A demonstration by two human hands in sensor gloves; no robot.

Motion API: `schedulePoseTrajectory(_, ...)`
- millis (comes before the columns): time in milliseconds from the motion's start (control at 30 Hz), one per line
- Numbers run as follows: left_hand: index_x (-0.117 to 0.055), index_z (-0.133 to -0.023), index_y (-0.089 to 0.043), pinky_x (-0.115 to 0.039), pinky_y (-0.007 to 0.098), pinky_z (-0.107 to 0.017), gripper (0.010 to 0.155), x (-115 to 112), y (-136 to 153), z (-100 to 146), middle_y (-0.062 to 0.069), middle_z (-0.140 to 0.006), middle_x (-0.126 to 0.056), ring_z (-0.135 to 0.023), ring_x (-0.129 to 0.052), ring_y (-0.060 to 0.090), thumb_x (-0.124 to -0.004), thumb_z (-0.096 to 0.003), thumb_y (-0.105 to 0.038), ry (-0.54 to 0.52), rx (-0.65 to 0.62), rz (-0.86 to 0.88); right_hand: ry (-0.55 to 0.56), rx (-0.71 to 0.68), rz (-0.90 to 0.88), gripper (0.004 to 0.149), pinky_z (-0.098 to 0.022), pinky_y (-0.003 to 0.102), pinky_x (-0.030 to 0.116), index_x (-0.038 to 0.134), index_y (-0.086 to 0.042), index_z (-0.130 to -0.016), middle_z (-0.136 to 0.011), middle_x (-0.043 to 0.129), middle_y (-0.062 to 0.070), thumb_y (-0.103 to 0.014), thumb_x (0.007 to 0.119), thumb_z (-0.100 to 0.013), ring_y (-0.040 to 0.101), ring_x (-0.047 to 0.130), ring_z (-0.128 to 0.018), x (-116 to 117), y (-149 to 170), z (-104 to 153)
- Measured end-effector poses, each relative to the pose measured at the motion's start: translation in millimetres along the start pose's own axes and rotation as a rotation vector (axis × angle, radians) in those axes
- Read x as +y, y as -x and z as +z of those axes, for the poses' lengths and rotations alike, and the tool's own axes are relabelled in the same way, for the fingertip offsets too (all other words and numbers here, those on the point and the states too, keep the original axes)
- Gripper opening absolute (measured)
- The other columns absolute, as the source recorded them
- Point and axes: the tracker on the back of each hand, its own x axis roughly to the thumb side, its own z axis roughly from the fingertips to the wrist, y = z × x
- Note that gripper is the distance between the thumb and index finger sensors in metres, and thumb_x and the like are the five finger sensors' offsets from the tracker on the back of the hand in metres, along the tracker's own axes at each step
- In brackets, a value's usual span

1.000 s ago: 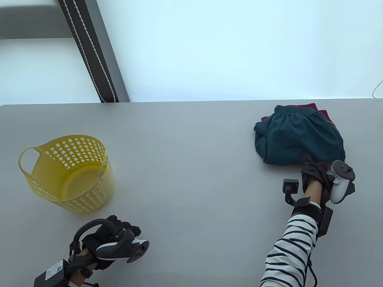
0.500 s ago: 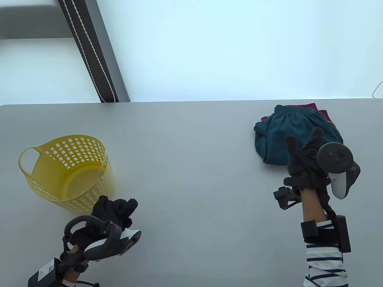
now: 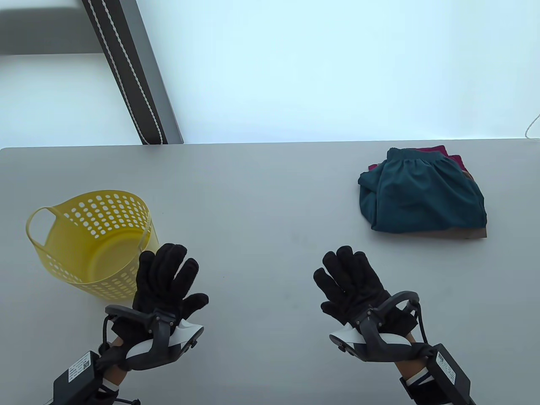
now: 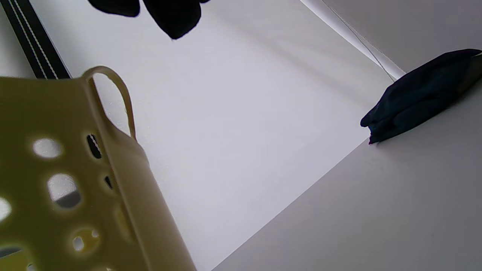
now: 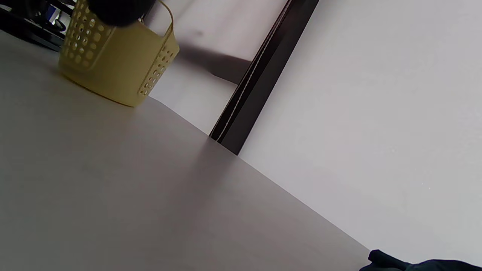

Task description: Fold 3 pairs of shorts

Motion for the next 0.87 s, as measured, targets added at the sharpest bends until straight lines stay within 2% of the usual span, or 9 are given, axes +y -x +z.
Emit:
schedulePoseTrajectory(100,0.023,-0.096,0.005,-0.043,0.074,-0.076,0.1,-23.1,-11.6,7.4,0.042,-0.116,-0.009,-0.111,-0.042,0.059,-0.019,-0.0386,-0.067,0.131,-0.147,-0.026,-0.329,-0.048,-0.12,0.089,-0.061,0.067,0.016,-0.002,-0.014,-0.103,-0.1,-0.005,0.035,-0.06,0.049,-0.047,0.061,0.001,-0.089,30.1,-3.7,-6.3)
schedulePoseTrajectory(167,0.024,-0.094,0.007,-0.042,0.074,-0.077,0.105,-34.7,-15.9,10.3,0.044,-0.114,-0.005,-0.111,-0.039,0.061,-0.019,-0.036,-0.069,0.2,-0.22,-0.034,-0.507,-0.039,-0.211,0.092,-0.055,0.073,0.016,-0.005,-0.011,-0.102,-0.097,-0.003,0.04,-0.063,0.048,-0.047,0.067,0.002,-0.084,45.4,-3.5,-7.0)
schedulePoseTrajectory(233,0.025,-0.093,0.01,-0.041,0.074,-0.077,0.109,-42.2,-18.2,11.4,0.045,-0.114,-0.003,-0.112,-0.038,0.061,-0.02,-0.0345,-0.07,0.25,-0.264,-0.027,-0.615,-0.018,-0.271,0.094,-0.051,0.076,0.016,-0.01,-0.01,-0.099,-0.094,-0.008,0.042,-0.064,0.045,-0.047,0.07,0.002,-0.08,54.7,-1.8,-5.3)
schedulePoseTrajectory(367,0.025,-0.093,0.011,-0.037,0.076,-0.077,0.109,-51.0,-20.8,11.3,0.046,-0.113,0.0,-0.112,-0.034,0.063,-0.019,-0.035,-0.07,0.342,-0.311,0.01,-0.633,0.024,-0.281,0.094,-0.049,0.077,0.018,-0.013,-0.009,-0.097,-0.093,-0.008,0.043,-0.066,0.043,-0.047,0.072,0.004,-0.08,62.0,5.8,-2.9)
schedulePoseTrajectory(433,0.025,-0.093,0.006,-0.036,0.076,-0.077,0.106,-52.1,-21.3,10.8,0.045,-0.113,0.001,-0.112,-0.033,0.063,-0.019,-0.0354,-0.07,0.376,-0.314,0.027,-0.632,0.028,-0.291,0.094,-0.05,0.077,0.018,-0.013,-0.008,-0.097,-0.093,-0.008,0.043,-0.066,0.042,-0.047,0.072,0.004,-0.08,62.8,6.9,-2.2)
schedulePoseTrajectory(700,0.024,-0.093,0.011,-0.039,0.077,-0.075,0.117,-50.7,-20.9,10.1,0.047,-0.113,-0.003,-0.111,-0.036,0.066,-0.027,-0.0322,-0.075,0.382,-0.31,0.018,-0.624,0.023,-0.289,0.094,-0.05,0.076,0.018,-0.012,-0.008,-0.097,-0.093,-0.006,0.044,-0.065,0.043,-0.047,0.071,0.004,-0.08,61.5,4.4,-3.2)
schedulePoseTrajectory(867,0.022,-0.094,0.011,-0.039,0.077,-0.075,0.117,-51.6,-21.5,9.9,0.048,-0.112,-0.003,-0.111,-0.037,0.065,-0.027,-0.0323,-0.075,0.407,-0.31,0.028,-0.643,0.023,-0.284,0.094,-0.05,0.076,0.018,-0.012,-0.007,-0.097,-0.092,-0.005,0.044,-0.065,0.043,-0.047,0.072,0.005,-0.08,63.8,4.1,-2.3)
